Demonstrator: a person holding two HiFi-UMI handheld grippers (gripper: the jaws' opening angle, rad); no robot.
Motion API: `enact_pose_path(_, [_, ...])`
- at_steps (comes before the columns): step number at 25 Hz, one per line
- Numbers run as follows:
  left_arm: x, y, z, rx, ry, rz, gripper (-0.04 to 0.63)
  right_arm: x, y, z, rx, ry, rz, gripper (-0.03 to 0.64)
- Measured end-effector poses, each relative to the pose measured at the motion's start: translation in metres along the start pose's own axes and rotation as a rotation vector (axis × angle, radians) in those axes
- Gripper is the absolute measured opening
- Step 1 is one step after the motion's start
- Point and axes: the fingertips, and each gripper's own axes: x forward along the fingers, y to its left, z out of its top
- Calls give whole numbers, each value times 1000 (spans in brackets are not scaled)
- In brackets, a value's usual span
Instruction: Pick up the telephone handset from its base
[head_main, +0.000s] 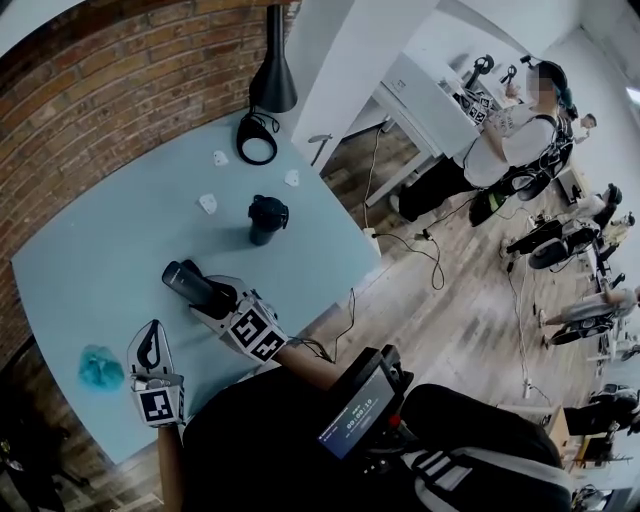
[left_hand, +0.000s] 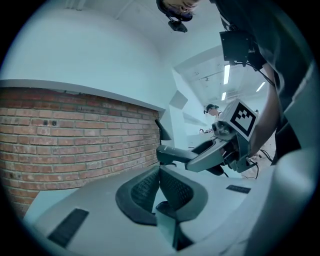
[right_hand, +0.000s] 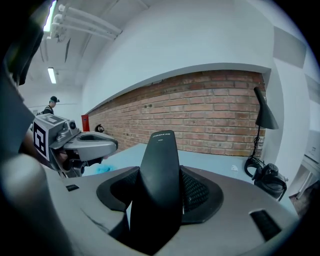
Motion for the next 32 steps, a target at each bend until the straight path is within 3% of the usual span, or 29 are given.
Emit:
enact_pose_path(19, [-4,-10,-54,-76,88,-11,-2,10,12,-57,49,140,52,250])
enact_pose_path(32, [-2,-15,-70,-95,115,-13,-2,16,11,-64,63,159,77,250])
